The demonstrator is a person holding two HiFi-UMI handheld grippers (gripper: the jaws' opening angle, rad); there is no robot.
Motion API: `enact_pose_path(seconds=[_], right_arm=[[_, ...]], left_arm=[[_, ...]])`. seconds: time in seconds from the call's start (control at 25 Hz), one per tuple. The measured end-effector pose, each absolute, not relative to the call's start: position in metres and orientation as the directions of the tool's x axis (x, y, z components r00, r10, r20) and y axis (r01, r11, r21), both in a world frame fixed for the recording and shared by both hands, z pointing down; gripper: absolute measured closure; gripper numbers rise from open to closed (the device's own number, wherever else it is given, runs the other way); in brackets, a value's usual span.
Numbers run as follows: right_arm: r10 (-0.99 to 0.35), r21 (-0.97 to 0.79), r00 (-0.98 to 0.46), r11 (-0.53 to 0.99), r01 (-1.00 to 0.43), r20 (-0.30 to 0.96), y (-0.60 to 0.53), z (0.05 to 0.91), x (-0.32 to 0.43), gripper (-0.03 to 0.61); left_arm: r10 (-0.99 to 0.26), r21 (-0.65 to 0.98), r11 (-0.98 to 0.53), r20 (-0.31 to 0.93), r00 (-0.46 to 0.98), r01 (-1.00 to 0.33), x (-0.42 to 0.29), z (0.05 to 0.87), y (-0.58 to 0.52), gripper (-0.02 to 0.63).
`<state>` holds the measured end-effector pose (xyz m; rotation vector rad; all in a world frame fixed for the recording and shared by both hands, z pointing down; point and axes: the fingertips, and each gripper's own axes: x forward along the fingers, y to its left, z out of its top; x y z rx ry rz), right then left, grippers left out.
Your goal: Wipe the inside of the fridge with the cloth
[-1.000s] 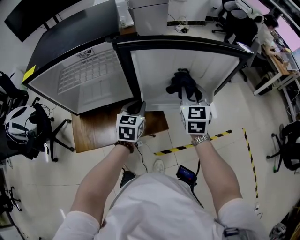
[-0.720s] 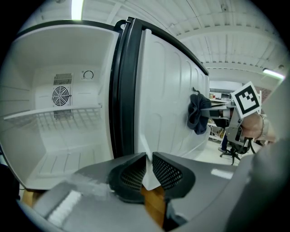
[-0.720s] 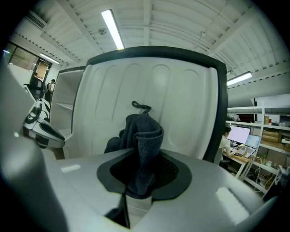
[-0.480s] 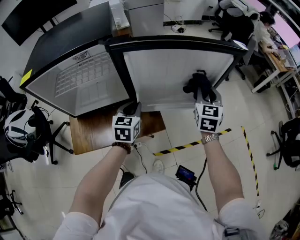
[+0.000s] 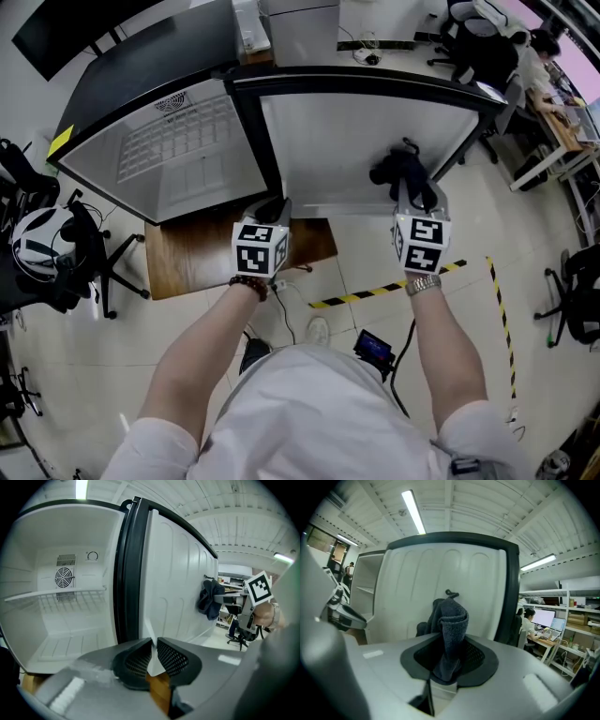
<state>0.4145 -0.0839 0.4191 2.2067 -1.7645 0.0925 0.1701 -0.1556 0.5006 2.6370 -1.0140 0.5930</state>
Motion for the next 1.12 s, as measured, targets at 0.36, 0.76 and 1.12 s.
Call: enact_pose_path(seconds=[0.36,0.76,1.12], right_arm=[[-0.958,0.160,-0.060,0.108,-0.981,0.282,-0.109,0.444,0.265,0.486],[-0.934,0.149,-0.196,0.249,-0.957,0.300,-0.154,0.453,0.169,0.486],[-0.939,0.145,-0.159,0.211,-0.967,0.306,-0.167,0.459,0.182,0.486]], left_arm=[[-0.584,0.077,-0.726,0.456,0.672,-0.683,0.144,0.502,-0.138,0.568],[-0.647,0.075,-0.642,0.480,0.592,-0.763,0.074,0.511,-0.134,0.568],[-0.656,0.075,-0.624,0.490,0.574,-0.778,0.056,0.515,-0.134,0.568]])
